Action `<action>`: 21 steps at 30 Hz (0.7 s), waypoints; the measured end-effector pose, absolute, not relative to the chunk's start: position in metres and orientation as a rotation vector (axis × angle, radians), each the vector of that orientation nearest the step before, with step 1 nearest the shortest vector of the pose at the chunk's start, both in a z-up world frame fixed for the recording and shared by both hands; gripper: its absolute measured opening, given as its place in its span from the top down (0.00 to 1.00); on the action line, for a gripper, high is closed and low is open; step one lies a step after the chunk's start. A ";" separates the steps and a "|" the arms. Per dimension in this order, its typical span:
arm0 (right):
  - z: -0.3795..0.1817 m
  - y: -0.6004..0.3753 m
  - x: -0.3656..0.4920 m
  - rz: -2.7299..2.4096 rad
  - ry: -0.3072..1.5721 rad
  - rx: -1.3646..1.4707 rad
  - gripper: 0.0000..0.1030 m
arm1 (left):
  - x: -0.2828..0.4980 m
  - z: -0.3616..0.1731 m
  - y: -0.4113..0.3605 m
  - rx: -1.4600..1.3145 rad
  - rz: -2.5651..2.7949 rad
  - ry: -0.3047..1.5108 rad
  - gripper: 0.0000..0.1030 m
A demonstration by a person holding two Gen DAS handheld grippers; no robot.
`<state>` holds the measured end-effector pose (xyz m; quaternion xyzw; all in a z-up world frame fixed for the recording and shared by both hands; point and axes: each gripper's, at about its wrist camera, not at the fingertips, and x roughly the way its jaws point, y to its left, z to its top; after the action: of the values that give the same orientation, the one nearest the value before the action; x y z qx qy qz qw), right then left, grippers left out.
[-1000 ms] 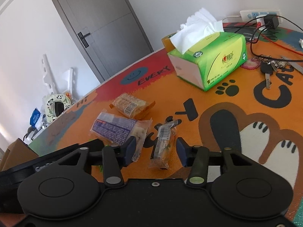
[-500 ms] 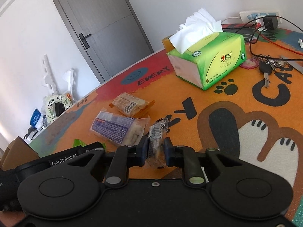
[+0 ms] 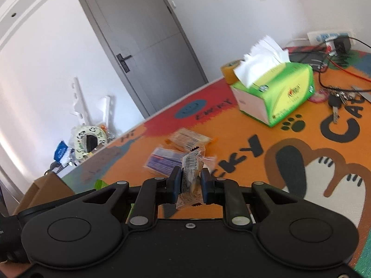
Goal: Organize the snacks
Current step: 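Carry the green bag and stick snack over the cardboard box with both tools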
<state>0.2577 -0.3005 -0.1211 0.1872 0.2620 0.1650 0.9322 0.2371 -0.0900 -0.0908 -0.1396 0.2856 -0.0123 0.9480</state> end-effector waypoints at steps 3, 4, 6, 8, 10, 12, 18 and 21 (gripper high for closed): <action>-0.114 -0.295 0.253 0.352 0.519 0.379 0.81 | 0.227 -0.082 -0.082 -0.293 -0.020 0.556 0.75; -0.111 -0.293 0.251 0.358 0.515 0.377 0.81 | 0.224 -0.078 -0.078 -0.301 -0.020 0.551 0.75; -0.107 -0.288 0.248 0.369 0.508 0.372 0.81 | 0.218 -0.074 -0.072 -0.309 -0.008 0.545 0.75; -0.103 -0.283 0.244 0.382 0.501 0.369 0.81 | 0.212 -0.069 -0.067 -0.311 -0.003 0.532 0.75; -0.100 -0.279 0.241 0.396 0.496 0.367 0.81 | 0.205 -0.064 -0.061 -0.317 0.003 0.516 0.75; -0.096 -0.273 0.238 0.416 0.489 0.364 0.81 | 0.200 -0.059 -0.056 -0.323 0.009 0.501 0.75; -0.080 -0.255 0.226 0.472 0.457 0.347 0.81 | 0.181 -0.044 -0.037 -0.326 0.026 0.458 0.75; -0.074 -0.246 0.224 0.498 0.450 0.342 0.81 | 0.173 -0.037 -0.028 -0.328 0.039 0.439 0.75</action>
<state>0.2236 -0.2460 -0.0741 0.1669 0.2197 0.2430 0.9300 0.1730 -0.0276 -0.0371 -0.1621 0.2167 0.0193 0.9625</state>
